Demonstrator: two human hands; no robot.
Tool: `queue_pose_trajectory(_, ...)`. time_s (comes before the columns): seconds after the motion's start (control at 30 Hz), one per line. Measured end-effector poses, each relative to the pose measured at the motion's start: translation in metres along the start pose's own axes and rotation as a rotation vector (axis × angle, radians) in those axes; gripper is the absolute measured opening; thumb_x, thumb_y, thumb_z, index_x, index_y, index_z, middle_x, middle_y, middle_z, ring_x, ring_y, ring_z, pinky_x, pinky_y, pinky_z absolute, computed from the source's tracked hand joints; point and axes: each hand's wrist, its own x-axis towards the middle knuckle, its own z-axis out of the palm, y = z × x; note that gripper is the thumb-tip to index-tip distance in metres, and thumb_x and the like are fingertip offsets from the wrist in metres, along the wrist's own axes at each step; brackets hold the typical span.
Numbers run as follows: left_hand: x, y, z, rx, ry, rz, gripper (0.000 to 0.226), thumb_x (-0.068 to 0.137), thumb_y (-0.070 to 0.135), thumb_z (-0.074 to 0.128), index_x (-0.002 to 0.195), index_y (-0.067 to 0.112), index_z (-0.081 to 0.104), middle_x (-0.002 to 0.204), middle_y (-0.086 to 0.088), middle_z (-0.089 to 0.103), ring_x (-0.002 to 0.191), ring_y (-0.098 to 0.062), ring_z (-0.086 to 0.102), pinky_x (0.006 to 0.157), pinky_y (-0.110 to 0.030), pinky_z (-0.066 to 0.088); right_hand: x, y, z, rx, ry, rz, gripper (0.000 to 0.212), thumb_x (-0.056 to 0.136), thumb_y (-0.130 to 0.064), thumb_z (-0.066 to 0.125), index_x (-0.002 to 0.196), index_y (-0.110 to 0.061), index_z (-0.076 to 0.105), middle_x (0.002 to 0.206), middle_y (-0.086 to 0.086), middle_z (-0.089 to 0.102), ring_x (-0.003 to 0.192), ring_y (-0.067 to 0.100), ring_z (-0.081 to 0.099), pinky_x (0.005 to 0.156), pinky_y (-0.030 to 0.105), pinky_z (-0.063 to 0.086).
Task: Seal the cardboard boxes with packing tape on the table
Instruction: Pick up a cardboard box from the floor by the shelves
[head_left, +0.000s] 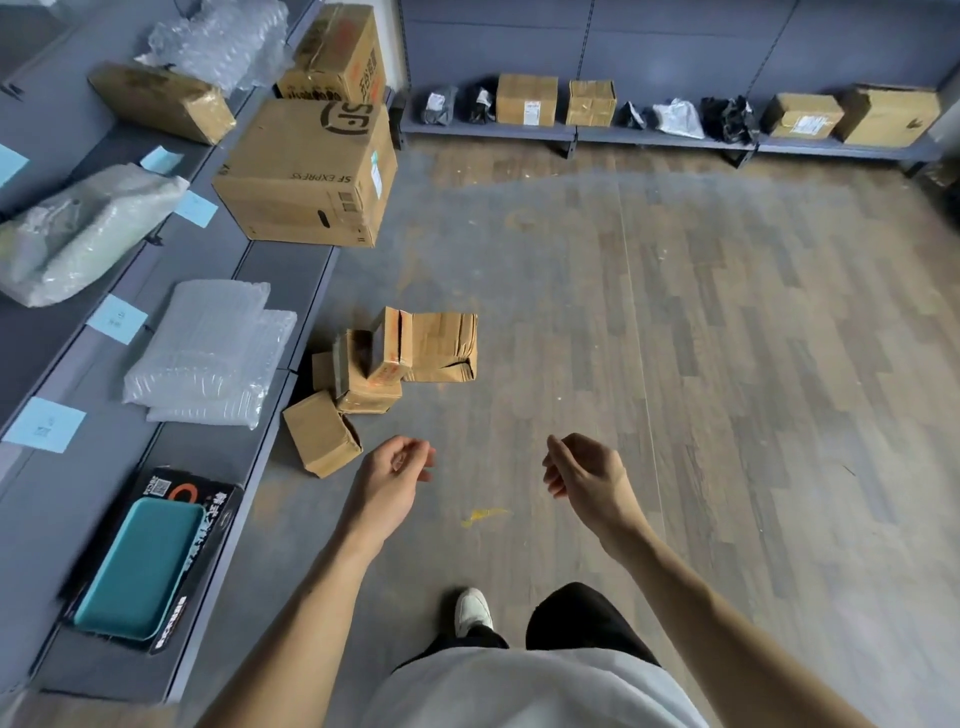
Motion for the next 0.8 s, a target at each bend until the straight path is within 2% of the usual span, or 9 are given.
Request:
queue_pose_trajectory(0.1, 0.025, 0.012, -0.007, -0.004, 0.002, 0.003, 0.019, 0.101, 0.023, 0.053, 0.093, 0.013, 0.068, 0.087, 0.004, 0.072, 0.074, -0.008, 0.067, 0.076, -0.027, 0.05, 0.028, -0.013, 0.012, 0.014, -0.003, 0.011, 0.037, 0.102, -0.022, 0.053, 0.08, 0.007, 0.063, 0.064, 0.009, 0.063, 0.056, 0.014, 0.058, 0.056, 0.026, 0.05)
queue_pose_trajectory(0.37, 0.101, 0.028, -0.017, -0.045, 0.057, -0.035, 0.017, 0.101, 0.018, 0.053, 0.095, 0.008, 0.067, 0.084, 0.001, 0.071, 0.069, -0.007, 0.064, 0.065, -0.016, 0.047, 0.122, -0.044, 0.036, 0.012, -0.068, 0.001, 0.039, 0.102, -0.022, 0.053, 0.081, 0.01, 0.062, 0.065, 0.014, 0.062, 0.056, 0.017, 0.056, 0.054, 0.027, 0.048)
queue_pose_trajectory(0.47, 0.131, 0.038, -0.019, -0.042, 0.069, -0.055, 0.017, 0.101, 0.019, 0.054, 0.095, 0.011, 0.068, 0.085, 0.001, 0.072, 0.069, -0.005, 0.066, 0.07, -0.02, 0.049, 0.164, -0.058, 0.044, -0.002, -0.092, -0.017, 0.038, 0.102, -0.022, 0.052, 0.081, 0.008, 0.063, 0.065, 0.011, 0.062, 0.055, 0.015, 0.056, 0.054, 0.026, 0.048)
queue_pose_trajectory(0.63, 0.183, 0.063, -0.02, -0.103, 0.148, -0.074, 0.015, 0.1, 0.017, 0.055, 0.096, 0.014, 0.068, 0.084, 0.0, 0.071, 0.075, -0.014, 0.065, 0.074, -0.025, 0.053, 0.237, -0.086, 0.056, -0.044, -0.178, -0.06, 0.037, 0.103, -0.022, 0.051, 0.082, 0.005, 0.064, 0.064, 0.008, 0.063, 0.054, 0.011, 0.057, 0.053, 0.024, 0.049)
queue_pose_trajectory(0.73, 0.209, 0.078, -0.022, -0.138, 0.192, -0.098, 0.014, 0.099, 0.016, 0.055, 0.093, 0.017, 0.068, 0.084, 0.0, 0.07, 0.076, -0.016, 0.064, 0.081, -0.034, 0.055, 0.278, -0.102, 0.065, -0.057, -0.235, -0.073, 0.036, 0.103, -0.022, 0.05, 0.082, 0.004, 0.064, 0.066, 0.009, 0.064, 0.054, 0.012, 0.057, 0.053, 0.025, 0.05)
queue_pose_trajectory(0.8, 0.225, 0.087, -0.025, -0.145, 0.238, -0.113, 0.013, 0.099, 0.018, 0.056, 0.092, 0.02, 0.068, 0.086, 0.0, 0.072, 0.08, -0.018, 0.066, 0.08, -0.032, 0.055, 0.305, -0.113, 0.073, -0.084, -0.288, -0.085, 0.035, 0.103, -0.023, 0.05, 0.082, 0.001, 0.065, 0.066, 0.008, 0.064, 0.055, 0.012, 0.057, 0.054, 0.026, 0.05)
